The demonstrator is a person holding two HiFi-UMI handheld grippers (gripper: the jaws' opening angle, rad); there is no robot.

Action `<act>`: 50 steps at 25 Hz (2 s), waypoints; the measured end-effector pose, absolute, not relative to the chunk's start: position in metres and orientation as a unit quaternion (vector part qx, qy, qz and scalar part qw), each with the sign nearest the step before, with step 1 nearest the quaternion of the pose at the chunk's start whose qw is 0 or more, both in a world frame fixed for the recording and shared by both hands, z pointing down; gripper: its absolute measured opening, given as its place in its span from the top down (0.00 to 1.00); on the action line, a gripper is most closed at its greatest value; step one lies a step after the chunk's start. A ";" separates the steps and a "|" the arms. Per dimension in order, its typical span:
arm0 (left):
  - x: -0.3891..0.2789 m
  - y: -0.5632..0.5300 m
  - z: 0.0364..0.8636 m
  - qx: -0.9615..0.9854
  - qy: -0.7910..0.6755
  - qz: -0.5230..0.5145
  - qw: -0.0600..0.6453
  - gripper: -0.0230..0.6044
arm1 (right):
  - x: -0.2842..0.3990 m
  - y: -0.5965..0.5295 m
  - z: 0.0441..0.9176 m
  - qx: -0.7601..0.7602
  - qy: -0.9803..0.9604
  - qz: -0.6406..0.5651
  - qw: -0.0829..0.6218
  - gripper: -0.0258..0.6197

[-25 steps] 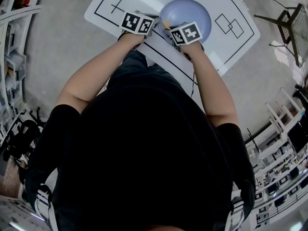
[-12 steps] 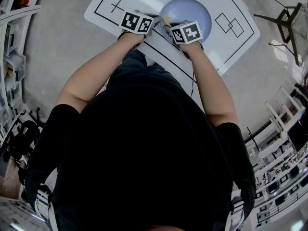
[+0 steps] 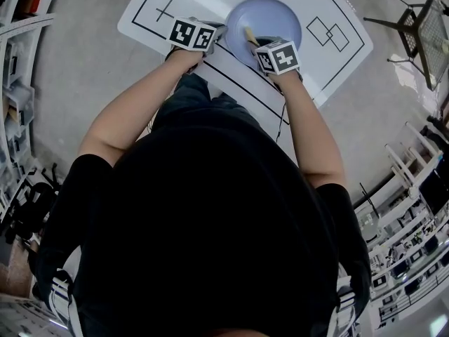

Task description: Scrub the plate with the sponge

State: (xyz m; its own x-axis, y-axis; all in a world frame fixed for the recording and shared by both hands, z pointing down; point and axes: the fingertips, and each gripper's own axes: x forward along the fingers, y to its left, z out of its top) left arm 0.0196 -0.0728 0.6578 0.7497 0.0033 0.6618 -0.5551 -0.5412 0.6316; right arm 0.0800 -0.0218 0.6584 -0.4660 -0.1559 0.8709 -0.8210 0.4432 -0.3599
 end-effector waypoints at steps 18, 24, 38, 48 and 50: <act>0.022 -0.071 0.657 0.820 -0.154 0.317 0.452 0.90 | 0.085 0.007 0.678 0.315 -0.739 0.359 0.475 0.90; 0.021 -0.071 0.657 0.817 -0.149 0.316 0.458 0.90 | 0.077 0.004 0.679 0.313 -0.741 0.356 0.476 0.90; 0.022 -0.071 0.657 0.816 -0.138 0.323 0.460 0.90 | 0.053 -0.035 0.679 0.298 -0.759 0.350 0.461 0.90; 0.020 -0.071 0.657 0.814 -0.138 0.317 0.467 0.90 | 0.072 -0.078 0.675 0.329 -0.754 0.333 0.460 0.90; 0.020 -0.071 0.657 0.814 -0.138 0.317 0.467 0.90 | 0.080 -0.087 0.673 0.340 -0.752 0.327 0.460 0.90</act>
